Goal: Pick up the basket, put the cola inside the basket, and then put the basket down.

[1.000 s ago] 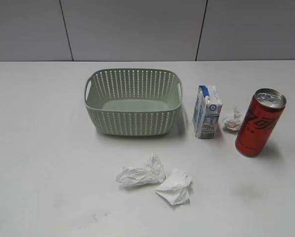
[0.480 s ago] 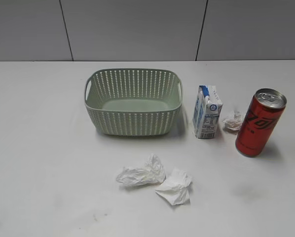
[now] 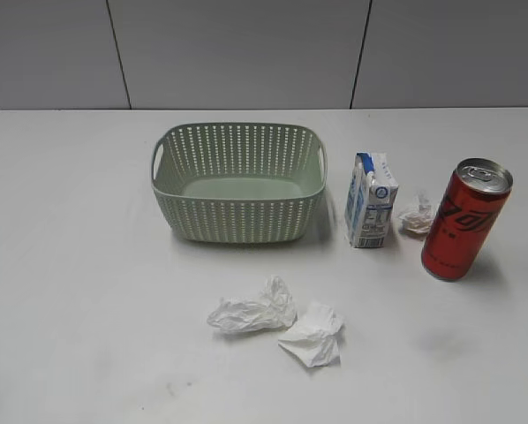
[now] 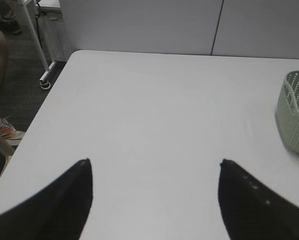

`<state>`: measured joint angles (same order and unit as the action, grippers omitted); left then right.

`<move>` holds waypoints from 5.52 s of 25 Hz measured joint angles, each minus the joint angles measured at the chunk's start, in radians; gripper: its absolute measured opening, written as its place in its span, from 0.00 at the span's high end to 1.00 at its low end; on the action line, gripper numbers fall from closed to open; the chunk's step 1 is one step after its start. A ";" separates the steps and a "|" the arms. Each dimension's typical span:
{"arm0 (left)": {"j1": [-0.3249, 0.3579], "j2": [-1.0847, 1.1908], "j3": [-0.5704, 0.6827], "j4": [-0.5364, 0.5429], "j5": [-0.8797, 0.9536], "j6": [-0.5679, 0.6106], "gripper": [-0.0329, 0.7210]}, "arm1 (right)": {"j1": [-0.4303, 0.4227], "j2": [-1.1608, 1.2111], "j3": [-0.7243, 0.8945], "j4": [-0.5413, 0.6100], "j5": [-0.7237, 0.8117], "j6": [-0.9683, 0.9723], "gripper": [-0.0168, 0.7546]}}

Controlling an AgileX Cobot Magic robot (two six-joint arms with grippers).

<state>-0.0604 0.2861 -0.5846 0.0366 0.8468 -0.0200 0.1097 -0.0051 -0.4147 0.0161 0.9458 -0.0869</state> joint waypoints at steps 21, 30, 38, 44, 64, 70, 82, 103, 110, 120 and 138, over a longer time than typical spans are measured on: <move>-0.123 1.019 -0.619 -0.287 0.067 0.245 0.18 | 0.000 0.000 0.000 -0.001 0.000 0.000 0.22; -0.282 1.430 -0.973 -0.175 0.227 0.076 0.18 | 0.000 0.000 0.000 -0.001 0.000 0.000 0.22; -0.300 1.695 -1.151 -0.226 0.272 0.028 0.18 | 0.000 0.000 0.000 -0.001 0.000 0.001 0.22; -0.305 1.800 -1.167 -0.228 0.240 0.027 0.18 | 0.000 0.000 0.000 -0.001 0.000 0.001 0.22; -0.307 1.953 -1.177 -0.235 0.146 0.026 0.51 | 0.000 0.000 0.000 -0.002 0.000 0.007 0.22; -0.307 1.952 -1.199 -0.238 0.200 -0.001 0.95 | 0.000 0.000 0.000 -0.002 0.000 0.012 0.22; -0.307 1.895 -1.235 -0.263 0.367 -0.126 0.96 | 0.000 0.000 0.000 -0.002 0.000 0.013 0.22; -0.339 1.297 -0.466 -0.371 0.068 -0.201 0.96 | 0.000 0.000 0.000 -0.007 0.000 0.016 0.22; -0.500 1.247 -0.329 -0.364 -0.059 -0.301 0.96 | 0.000 0.062 -0.018 -0.006 -0.004 0.016 0.22; -0.543 1.299 -0.299 -0.268 -0.158 -0.380 0.96 | 0.000 0.500 -0.297 0.055 0.032 0.067 0.22; -0.543 1.328 -0.297 -0.251 -0.156 -0.380 0.96 | 0.000 1.267 -0.535 0.195 -0.152 -0.069 0.14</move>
<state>-0.6029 1.6145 -0.8819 -0.2149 0.6905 -0.4001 0.1097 1.2617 -0.9501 0.2107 0.7937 -0.1562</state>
